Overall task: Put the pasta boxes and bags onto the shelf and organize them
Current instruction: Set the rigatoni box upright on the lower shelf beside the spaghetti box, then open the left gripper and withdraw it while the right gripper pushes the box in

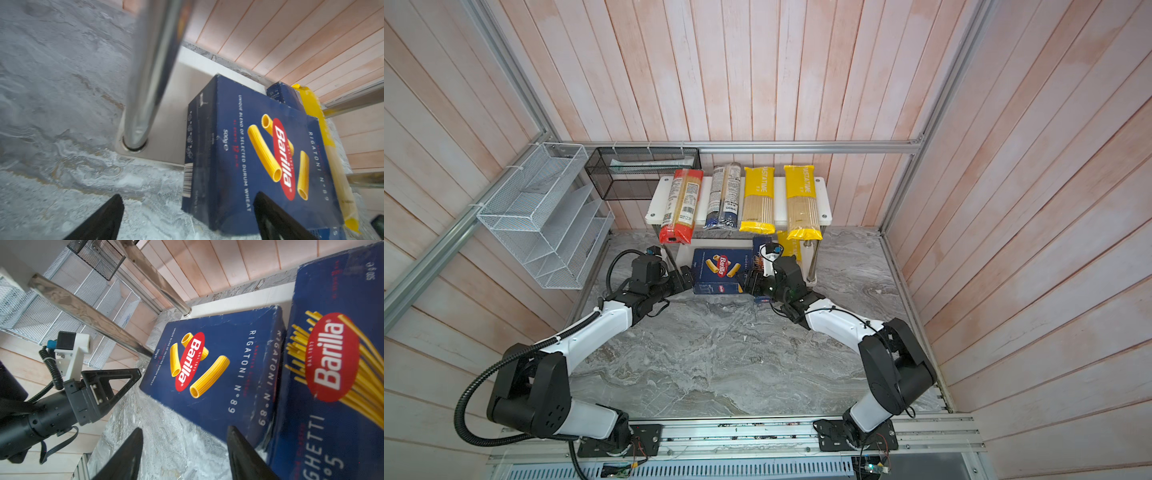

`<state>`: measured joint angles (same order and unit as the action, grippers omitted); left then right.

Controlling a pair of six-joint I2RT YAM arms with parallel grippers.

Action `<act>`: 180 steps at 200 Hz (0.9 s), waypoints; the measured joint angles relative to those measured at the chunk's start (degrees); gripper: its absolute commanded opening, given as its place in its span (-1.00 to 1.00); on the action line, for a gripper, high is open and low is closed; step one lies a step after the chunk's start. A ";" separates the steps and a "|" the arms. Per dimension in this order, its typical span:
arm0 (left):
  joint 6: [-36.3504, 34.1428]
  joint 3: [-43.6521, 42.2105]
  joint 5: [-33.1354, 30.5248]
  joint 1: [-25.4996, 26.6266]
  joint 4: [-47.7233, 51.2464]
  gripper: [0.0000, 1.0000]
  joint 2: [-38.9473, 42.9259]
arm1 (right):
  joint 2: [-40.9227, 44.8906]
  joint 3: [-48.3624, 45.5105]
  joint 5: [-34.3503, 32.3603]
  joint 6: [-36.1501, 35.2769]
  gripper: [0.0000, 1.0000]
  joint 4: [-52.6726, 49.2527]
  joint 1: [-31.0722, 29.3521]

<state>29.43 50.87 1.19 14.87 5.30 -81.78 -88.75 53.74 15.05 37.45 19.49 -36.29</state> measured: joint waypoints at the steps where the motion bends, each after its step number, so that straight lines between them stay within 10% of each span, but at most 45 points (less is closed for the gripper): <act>1: 0.13 -0.26 -0.04 -0.04 -0.02 0.99 0.24 | 0.11 -0.07 -0.07 0.02 0.27 -0.02 -0.09; 180: 3.61 -22.29 -2.99 -1.22 9.35 0.99 32.68 | -6.78 -0.83 0.50 2.01 0.27 3.28 -8.20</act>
<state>33.04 28.58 -1.80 13.65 14.66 -49.10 -95.53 52.90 15.55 39.46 22.76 -44.49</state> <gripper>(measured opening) 0.997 0.632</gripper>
